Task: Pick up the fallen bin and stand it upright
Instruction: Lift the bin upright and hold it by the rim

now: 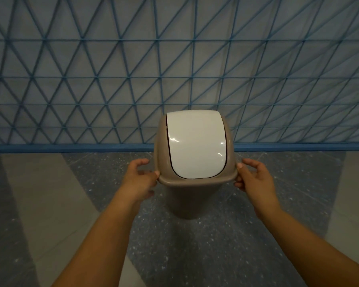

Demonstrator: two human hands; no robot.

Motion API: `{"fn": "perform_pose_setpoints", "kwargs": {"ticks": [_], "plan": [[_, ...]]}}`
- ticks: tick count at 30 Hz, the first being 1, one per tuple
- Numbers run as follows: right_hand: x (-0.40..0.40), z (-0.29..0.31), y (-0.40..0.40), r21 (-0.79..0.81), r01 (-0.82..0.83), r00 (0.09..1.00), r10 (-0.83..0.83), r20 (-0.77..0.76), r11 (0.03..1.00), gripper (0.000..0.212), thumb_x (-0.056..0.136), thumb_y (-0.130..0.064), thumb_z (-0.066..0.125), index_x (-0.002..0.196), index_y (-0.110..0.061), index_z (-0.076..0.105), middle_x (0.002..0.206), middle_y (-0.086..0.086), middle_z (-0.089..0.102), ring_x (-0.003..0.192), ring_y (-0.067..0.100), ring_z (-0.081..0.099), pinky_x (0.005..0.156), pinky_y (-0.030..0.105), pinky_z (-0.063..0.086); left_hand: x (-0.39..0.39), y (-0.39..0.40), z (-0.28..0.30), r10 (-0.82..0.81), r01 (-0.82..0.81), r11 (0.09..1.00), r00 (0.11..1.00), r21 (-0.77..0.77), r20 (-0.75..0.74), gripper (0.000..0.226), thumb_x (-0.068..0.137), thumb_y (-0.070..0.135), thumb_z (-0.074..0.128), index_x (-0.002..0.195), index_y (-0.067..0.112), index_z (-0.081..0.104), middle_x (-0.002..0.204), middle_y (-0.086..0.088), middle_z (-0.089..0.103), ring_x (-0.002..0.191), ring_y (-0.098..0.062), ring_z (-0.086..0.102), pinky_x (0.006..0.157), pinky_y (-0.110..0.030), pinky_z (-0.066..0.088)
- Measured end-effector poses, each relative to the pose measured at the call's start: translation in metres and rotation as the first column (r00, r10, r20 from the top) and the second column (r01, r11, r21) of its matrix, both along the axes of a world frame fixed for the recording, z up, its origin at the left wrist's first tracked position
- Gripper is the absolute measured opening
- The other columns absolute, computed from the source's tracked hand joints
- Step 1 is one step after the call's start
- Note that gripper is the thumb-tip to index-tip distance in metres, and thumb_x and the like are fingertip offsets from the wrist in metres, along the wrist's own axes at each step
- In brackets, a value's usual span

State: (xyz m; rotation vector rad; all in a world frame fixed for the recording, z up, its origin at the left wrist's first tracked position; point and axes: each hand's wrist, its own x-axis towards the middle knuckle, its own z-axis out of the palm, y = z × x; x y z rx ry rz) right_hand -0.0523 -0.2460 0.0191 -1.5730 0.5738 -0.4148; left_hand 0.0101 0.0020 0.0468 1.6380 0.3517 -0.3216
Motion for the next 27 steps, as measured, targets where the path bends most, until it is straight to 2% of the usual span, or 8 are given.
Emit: {"fn": "perform_pose_setpoints", "kwargs": {"ticks": [2, 4, 7, 12, 16, 20, 23, 27], "plan": [[0.011, -0.002, 0.000, -0.057, 0.006, 0.999, -0.004, 0.033, 0.998, 0.016, 0.090, -0.025, 0.056, 0.105, -0.021, 0.056, 0.074, 0.005, 0.065, 0.065, 0.013, 0.061, 0.058, 0.021, 0.052, 0.009, -0.010, -0.001, 0.010, -0.021, 0.995, 0.993, 0.098, 0.118, 0.028, 0.085, 0.010, 0.060, 0.106, 0.028, 0.054, 0.124, -0.009, 0.056, 0.108, -0.026, 0.054, 0.088, -0.038, 0.044], [0.024, -0.004, -0.001, -0.076, 0.000, 0.999, 0.004, 0.054, 0.997, 0.009, 0.090, -0.024, 0.056, 0.097, -0.020, 0.060, 0.072, 0.003, 0.065, 0.064, 0.012, 0.060, 0.054, 0.017, 0.053, 0.018, -0.018, -0.002, 0.042, -0.065, 0.991, 0.981, 0.119, 0.191, 0.020, 0.087, 0.011, 0.058, 0.099, 0.027, 0.058, 0.124, -0.008, 0.058, 0.103, -0.021, 0.054, 0.086, -0.033, 0.042], [0.044, -0.007, -0.004, -0.071, 0.000, 0.998, 0.004, 0.065, 0.997, 0.009, 0.089, -0.025, 0.058, 0.095, -0.019, 0.062, 0.071, 0.003, 0.064, 0.063, 0.012, 0.059, 0.059, 0.024, 0.053, 0.032, -0.023, -0.007, 0.091, -0.117, 0.988, 0.968, 0.100, 0.233, 0.019, 0.089, 0.014, 0.055, 0.101, 0.028, 0.061, 0.117, -0.003, 0.062, 0.098, -0.017, 0.054, 0.084, -0.030, 0.041], [0.074, -0.011, -0.009, -0.039, 0.019, 0.997, -0.017, 0.071, 0.999, 0.007, 0.089, -0.025, 0.058, 0.093, -0.020, 0.062, 0.069, 0.004, 0.062, 0.063, 0.013, 0.058, 0.064, 0.033, 0.054, 0.059, -0.029, -0.010, 0.080, -0.103, 0.991, 0.965, 0.082, 0.249, 0.029, 0.090, 0.015, 0.054, 0.117, 0.023, 0.062, 0.104, 0.004, 0.059, 0.094, -0.012, 0.053, 0.084, -0.028, 0.039], [0.091, -0.011, -0.012, -0.059, 0.030, 0.998, -0.026, 0.065, 0.998, 0.016, 0.088, -0.027, 0.059, 0.098, -0.016, 0.063, 0.068, 0.004, 0.062, 0.063, 0.013, 0.058, 0.065, 0.033, 0.054, 0.080, -0.032, -0.007, 0.069, -0.097, 0.988, 0.973, 0.119, 0.221, 0.029, 0.089, 0.018, 0.056, 0.117, 0.025, 0.063, 0.097, -0.002, 0.060, 0.093, -0.016, 0.053, 0.083, -0.029, 0.039], [0.104, -0.009, -0.014, -0.065, 0.043, 0.997, -0.039, 0.065, 0.997, 0.016, 0.089, -0.027, 0.058, 0.098, -0.015, 0.063, 0.070, 0.005, 0.061, 0.066, 0.015, 0.059, 0.067, 0.034, 0.055, 0.095, -0.034, -0.004, 0.044, -0.071, 0.988, 0.979, 0.135, 0.197, 0.029, 0.088, 0.017, 0.058, 0.116, 0.023, 0.063, 0.089, -0.005, 0.062, 0.091, -0.019, 0.056, 0.081, -0.028, 0.038], [0.112, -0.008, -0.016, -0.046, 0.054, 0.997, -0.051, 0.062, 0.997, 0.012, 0.088, -0.026, 0.059, 0.095, -0.017, 0.062, 0.073, 0.005, 0.064, 0.067, 0.015, 0.061, 0.063, 0.029, 0.054, 0.101, -0.036, -0.003, 0.048, -0.071, 0.990, 0.981, 0.118, 0.189, 0.028, 0.088, 0.016, 0.058, 0.115, 0.023, 0.063, 0.089, -0.002, 0.061, 0.092, -0.017, 0.054, 0.085, -0.027, 0.037], [0.119, -0.005, -0.018, -0.027, 0.068, 0.996, -0.067, 0.056, 0.997, 0.010, 0.089, -0.023, 0.058, 0.094, -0.016, 0.063, 0.070, 0.004, 0.064, 0.060, 0.011, 0.059, 0.049, 0.017, 0.048, 0.107, -0.039, -0.002, 0.050, -0.068, 0.993, 0.982, 0.093, 0.181, 0.030, 0.087, 0.018, 0.060, 0.117, 0.023, 0.063, 0.104, -0.002, 0.058, 0.096, -0.015, 0.050, 0.086, -0.027, 0.036]]}}
